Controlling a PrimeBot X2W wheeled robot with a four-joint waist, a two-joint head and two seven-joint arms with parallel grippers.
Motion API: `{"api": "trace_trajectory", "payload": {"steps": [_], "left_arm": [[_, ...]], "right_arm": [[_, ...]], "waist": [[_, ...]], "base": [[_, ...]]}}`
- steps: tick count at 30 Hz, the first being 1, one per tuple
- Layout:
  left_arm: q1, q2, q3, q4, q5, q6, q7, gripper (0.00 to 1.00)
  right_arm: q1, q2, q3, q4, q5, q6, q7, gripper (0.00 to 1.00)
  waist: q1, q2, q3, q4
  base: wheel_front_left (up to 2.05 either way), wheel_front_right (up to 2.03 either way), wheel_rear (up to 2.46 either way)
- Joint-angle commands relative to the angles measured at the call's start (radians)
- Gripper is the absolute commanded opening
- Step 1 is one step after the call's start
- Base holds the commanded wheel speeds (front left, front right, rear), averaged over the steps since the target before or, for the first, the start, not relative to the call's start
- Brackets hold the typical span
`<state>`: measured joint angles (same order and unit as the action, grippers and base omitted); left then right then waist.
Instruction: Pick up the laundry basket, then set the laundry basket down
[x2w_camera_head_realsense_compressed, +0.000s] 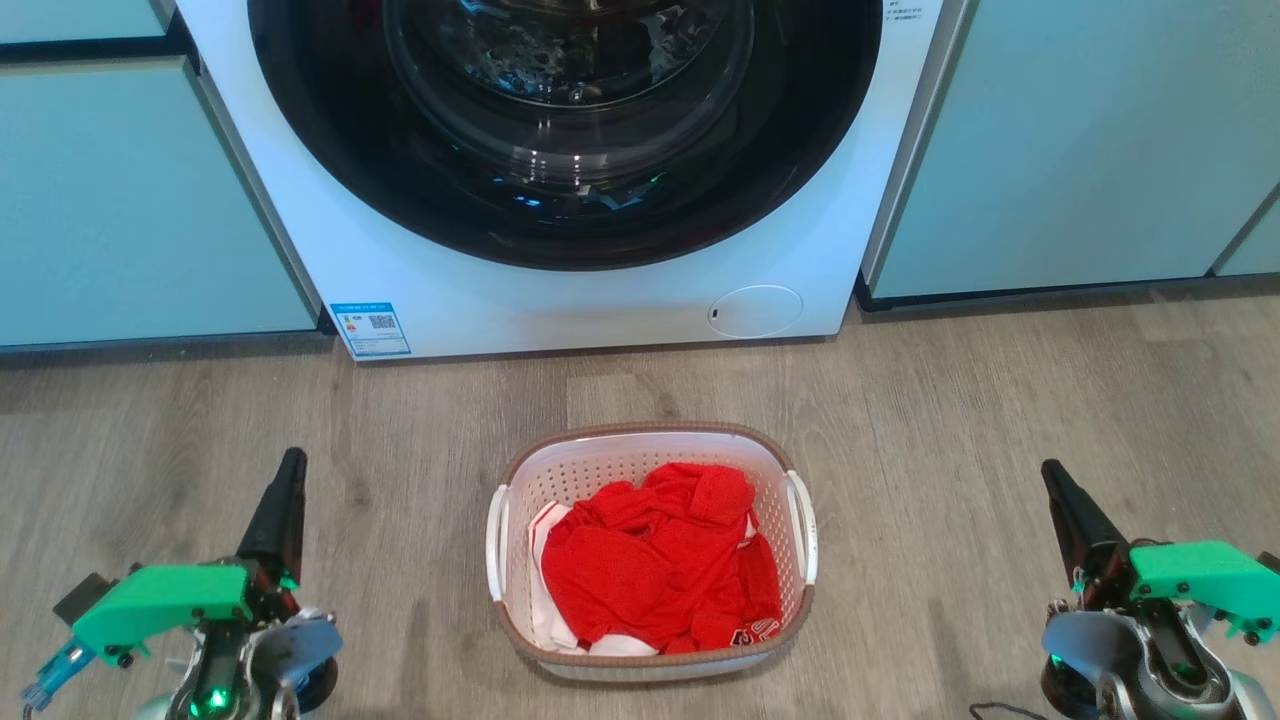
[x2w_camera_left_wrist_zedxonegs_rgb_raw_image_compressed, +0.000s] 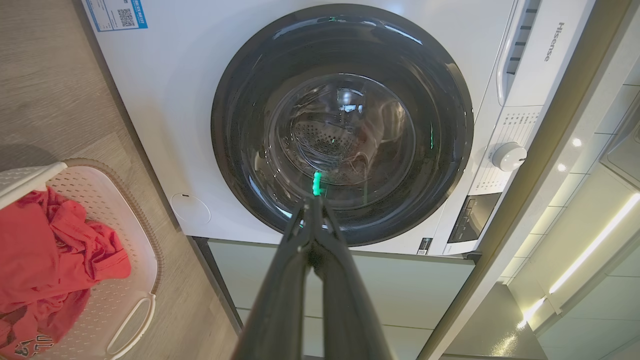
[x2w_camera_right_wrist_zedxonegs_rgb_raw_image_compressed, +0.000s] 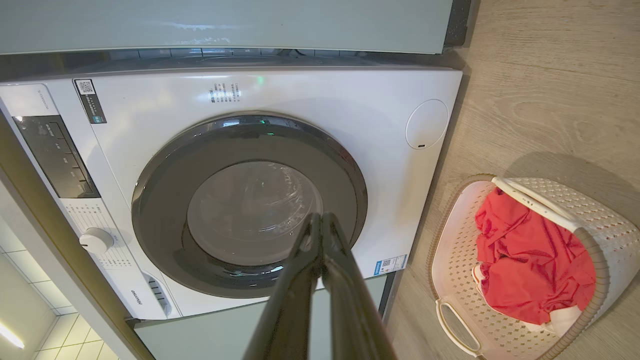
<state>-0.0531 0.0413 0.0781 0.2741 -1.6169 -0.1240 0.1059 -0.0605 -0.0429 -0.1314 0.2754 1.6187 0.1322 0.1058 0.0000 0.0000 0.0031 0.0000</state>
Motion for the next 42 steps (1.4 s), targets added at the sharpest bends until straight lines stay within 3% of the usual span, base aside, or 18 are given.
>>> {"api": "trace_trajectory", "payload": {"steps": [1,9,10,26,42], "left_arm": [[-0.055,0.009,0.035,-0.029,0.008,-0.007,0.007,0.00],[-0.055,0.009,0.035,-0.029,0.008,-0.007,0.007,0.00],[0.001,0.000,-0.001,0.003,0.000,0.001,-0.001,1.00],[0.030,-0.003,-0.014,-0.008,0.058,0.007,-0.040,1.00],[0.026,-0.001,-0.058,-0.103,0.296,0.052,-0.084,1.00]], "right_arm": [[-0.047,-0.007,0.018,-0.031,-0.010,-0.002,0.007,0.00],[-0.047,-0.007,0.018,-0.031,-0.010,-0.002,0.007,0.00],[0.000,0.000,0.000,0.003,0.001,0.000,0.000,1.00],[0.019,0.005,0.038,0.023,-0.040,0.000,-0.041,1.00],[0.011,0.003,0.057,-0.044,-0.266,0.000,-0.085,1.00]], "waist": [[0.0000,0.0000,0.000,0.000],[0.0000,0.0000,0.000,0.000],[0.0000,0.0000,0.000,0.000],[0.0000,0.0000,0.001,-0.001],[0.0000,0.0000,0.006,-0.002]], "base": [[0.00,0.00,0.00],[0.00,0.00,0.00],[0.00,0.00,0.00],[0.00,0.00,0.00],[0.00,0.00,0.00]]}}
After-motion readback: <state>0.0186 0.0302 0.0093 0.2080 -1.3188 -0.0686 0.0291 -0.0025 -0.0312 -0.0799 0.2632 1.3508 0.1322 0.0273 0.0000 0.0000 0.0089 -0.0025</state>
